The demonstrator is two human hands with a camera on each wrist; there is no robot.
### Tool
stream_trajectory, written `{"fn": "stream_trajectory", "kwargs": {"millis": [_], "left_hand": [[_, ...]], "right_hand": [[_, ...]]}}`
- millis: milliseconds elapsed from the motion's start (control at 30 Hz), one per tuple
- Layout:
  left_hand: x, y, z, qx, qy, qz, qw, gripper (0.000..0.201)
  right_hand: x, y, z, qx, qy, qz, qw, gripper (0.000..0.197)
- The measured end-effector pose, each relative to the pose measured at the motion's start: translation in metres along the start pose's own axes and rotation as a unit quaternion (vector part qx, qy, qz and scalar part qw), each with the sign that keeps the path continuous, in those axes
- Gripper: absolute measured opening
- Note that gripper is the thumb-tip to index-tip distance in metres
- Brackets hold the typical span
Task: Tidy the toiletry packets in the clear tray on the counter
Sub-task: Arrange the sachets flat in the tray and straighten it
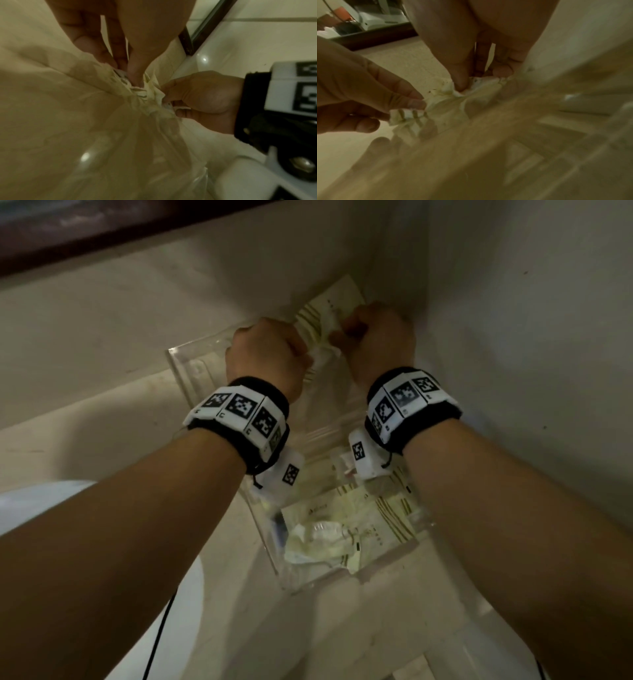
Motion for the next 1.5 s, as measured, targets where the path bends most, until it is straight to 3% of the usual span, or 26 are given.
{"fn": "stream_trajectory", "kwargs": {"millis": [267,800,1033,1300,1500], "left_hand": [[-0.015,-0.015,-0.005,-0.008,0.008,-0.042,0.999,0.022],[-0.07,-0.088,-0.028,0.087,0.076,-0.057,0.992,0.006],[-0.091,-0.122,-0.041,0.104,0.074,-0.049,0.991,0.011],[-0.04,-0.157,-0.031,0.151,0.065,-0.119,0.979,0.01],[0.014,-0.166,-0.024,0.185,0.14,-0.133,0.964,0.007]], "right_hand": [[-0.003,-0.014,-0.011,-0.008,0.002,-0.027,1.0,0.02],[-0.044,-0.095,-0.009,0.004,0.056,0.038,0.998,0.022],[-0.053,-0.13,0.001,0.028,0.065,0.056,0.996,0.021],[-0.037,-0.165,0.016,0.008,-0.041,0.004,0.999,0.02],[-0.006,-0.172,0.034,-0.014,-0.131,-0.03,0.991,0.019]]}}
Point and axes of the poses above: each hand's wrist, its own y-axis towards the middle knuckle, its own x-axis out of the palm, z = x × y, the point moved 7 cm from there along y, towards the middle knuckle, and after that the axes turned 3 degrees about y, right-handed, at the moved point
